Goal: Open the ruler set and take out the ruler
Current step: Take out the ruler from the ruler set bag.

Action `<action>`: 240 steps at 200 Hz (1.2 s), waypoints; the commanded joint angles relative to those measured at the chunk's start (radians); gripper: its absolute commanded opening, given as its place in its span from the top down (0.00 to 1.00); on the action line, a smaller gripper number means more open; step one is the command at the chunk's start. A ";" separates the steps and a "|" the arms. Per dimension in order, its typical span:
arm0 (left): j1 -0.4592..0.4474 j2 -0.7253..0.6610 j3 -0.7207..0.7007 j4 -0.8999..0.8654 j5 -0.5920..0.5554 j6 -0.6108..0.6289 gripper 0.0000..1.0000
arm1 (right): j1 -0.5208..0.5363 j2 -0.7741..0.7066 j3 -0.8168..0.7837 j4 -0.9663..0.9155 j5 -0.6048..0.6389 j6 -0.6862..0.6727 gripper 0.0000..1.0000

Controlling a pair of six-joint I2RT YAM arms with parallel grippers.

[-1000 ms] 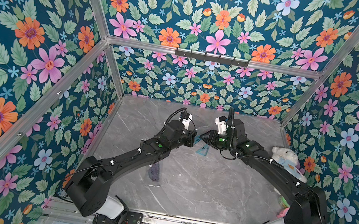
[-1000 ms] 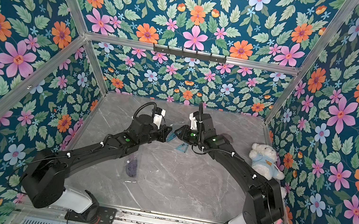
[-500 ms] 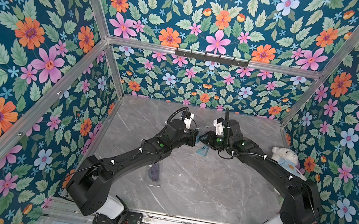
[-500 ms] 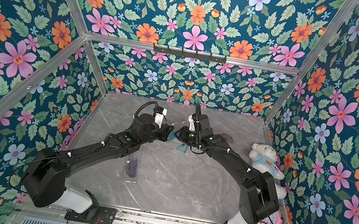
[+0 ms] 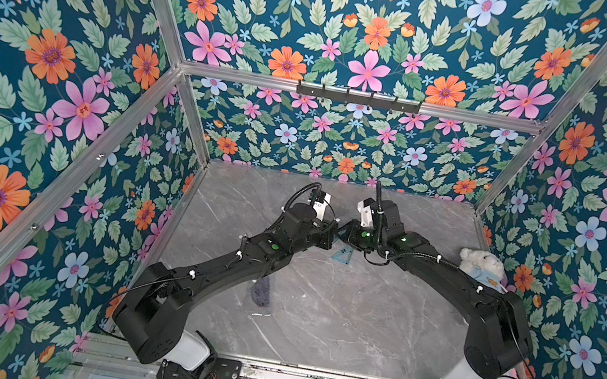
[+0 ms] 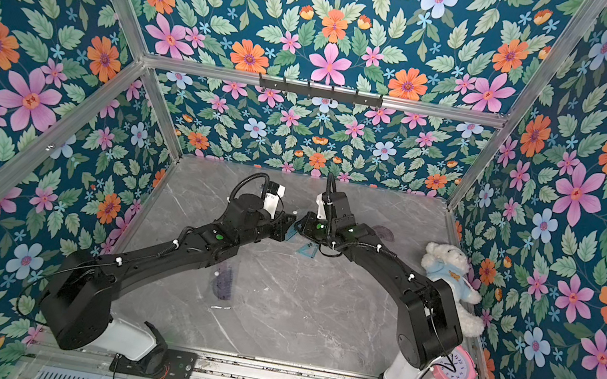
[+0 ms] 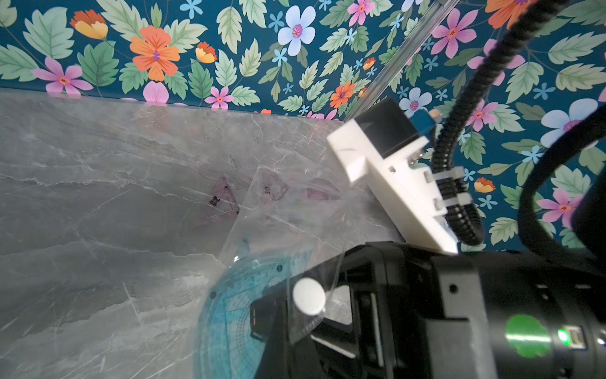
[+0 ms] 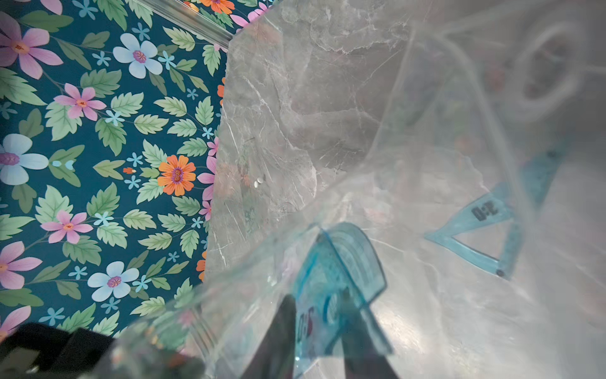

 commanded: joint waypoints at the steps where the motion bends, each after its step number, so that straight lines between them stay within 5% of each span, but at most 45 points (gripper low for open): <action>1: -0.002 -0.008 -0.004 0.036 -0.015 -0.002 1.00 | 0.002 -0.001 0.003 0.012 0.006 0.007 0.80; 37: 0.000 -0.024 -0.026 0.046 -0.064 -0.019 1.00 | 0.002 -0.033 -0.013 -0.001 0.019 -0.003 0.90; 114: 0.003 0.000 -0.016 0.050 -0.065 -0.035 1.00 | 0.002 -0.136 -0.058 0.003 -0.002 -0.037 0.92; 182: 0.002 -0.014 -0.014 0.048 -0.031 -0.031 1.00 | 0.002 -0.068 -0.026 0.018 0.004 -0.042 0.73; 240: 0.003 -0.011 -0.012 0.051 -0.027 -0.032 1.00 | 0.002 -0.061 -0.023 0.019 0.002 -0.042 0.74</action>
